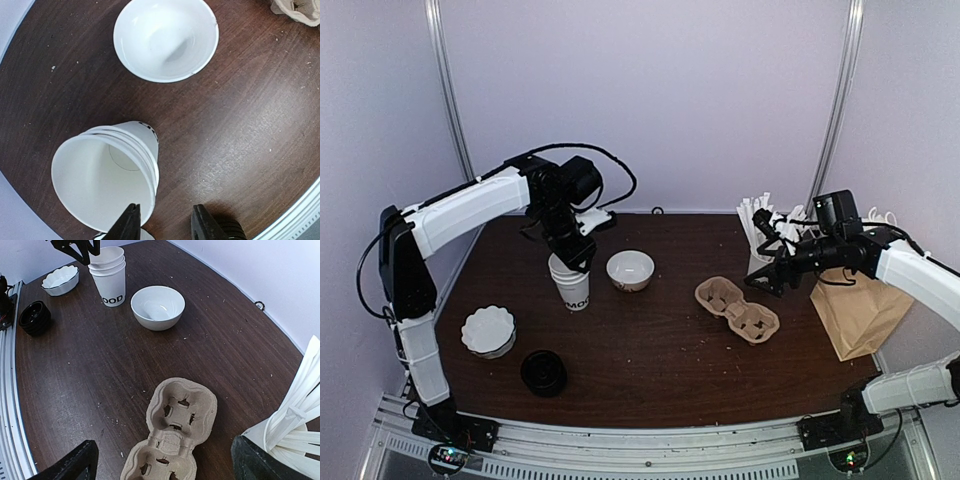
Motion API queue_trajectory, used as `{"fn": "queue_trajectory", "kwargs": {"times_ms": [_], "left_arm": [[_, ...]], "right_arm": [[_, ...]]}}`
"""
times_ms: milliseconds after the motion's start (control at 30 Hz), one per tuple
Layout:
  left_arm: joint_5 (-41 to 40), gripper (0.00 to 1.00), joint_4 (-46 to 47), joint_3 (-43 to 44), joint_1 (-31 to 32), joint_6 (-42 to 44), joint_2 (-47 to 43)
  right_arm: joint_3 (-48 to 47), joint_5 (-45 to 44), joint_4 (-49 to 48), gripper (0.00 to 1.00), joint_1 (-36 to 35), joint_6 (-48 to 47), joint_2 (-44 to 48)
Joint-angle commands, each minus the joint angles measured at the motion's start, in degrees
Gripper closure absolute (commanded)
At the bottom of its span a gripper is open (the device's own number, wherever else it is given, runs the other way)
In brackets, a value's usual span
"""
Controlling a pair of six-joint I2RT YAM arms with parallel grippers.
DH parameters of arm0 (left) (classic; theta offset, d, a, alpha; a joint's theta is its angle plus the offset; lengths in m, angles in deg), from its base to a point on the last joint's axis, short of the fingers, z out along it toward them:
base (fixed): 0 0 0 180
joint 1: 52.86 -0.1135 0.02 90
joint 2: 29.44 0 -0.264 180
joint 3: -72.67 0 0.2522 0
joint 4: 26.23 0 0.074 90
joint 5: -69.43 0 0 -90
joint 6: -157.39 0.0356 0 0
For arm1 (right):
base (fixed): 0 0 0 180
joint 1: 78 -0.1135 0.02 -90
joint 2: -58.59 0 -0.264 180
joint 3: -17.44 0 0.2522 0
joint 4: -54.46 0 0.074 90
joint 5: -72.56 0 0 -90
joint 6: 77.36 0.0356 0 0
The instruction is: Pack the takeout coffee
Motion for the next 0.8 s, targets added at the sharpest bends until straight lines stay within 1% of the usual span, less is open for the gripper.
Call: {"fn": "queue_trajectory", "kwargs": {"times_ms": [0, 100, 200, 433, 700, 767], "left_arm": [[-1.5, 0.62, 0.2, 3.1, -0.9, -2.4, 2.8], [-3.3, 0.65, 0.6, 3.6, -1.1, -2.8, 4.2], [-3.4, 0.68, 0.7, 3.7, -1.5, -2.8, 4.8], [-2.0, 0.81, 0.7, 3.3, -1.6, -2.7, 5.0], [-2.0, 0.9, 0.3, 2.6, -1.6, -2.2, 5.3], [-2.0, 0.9, 0.3, 2.6, -1.6, -2.2, 5.3]], "right_arm": [[0.4, 0.0, -1.2, 0.04, -0.5, -1.2, 0.5], [0.6, 0.1, -1.2, 0.04, -0.6, -1.7, 0.4], [0.7, 0.0, -1.0, 0.04, -0.6, -1.9, 0.4], [1.1, -0.3, -1.3, 0.04, -0.6, -2.3, 0.2], [1.3, -1.0, -1.3, 0.04, -0.6, -2.5, 0.3], [1.4, -1.1, -1.4, 0.04, -0.6, -2.6, 0.4]]}}
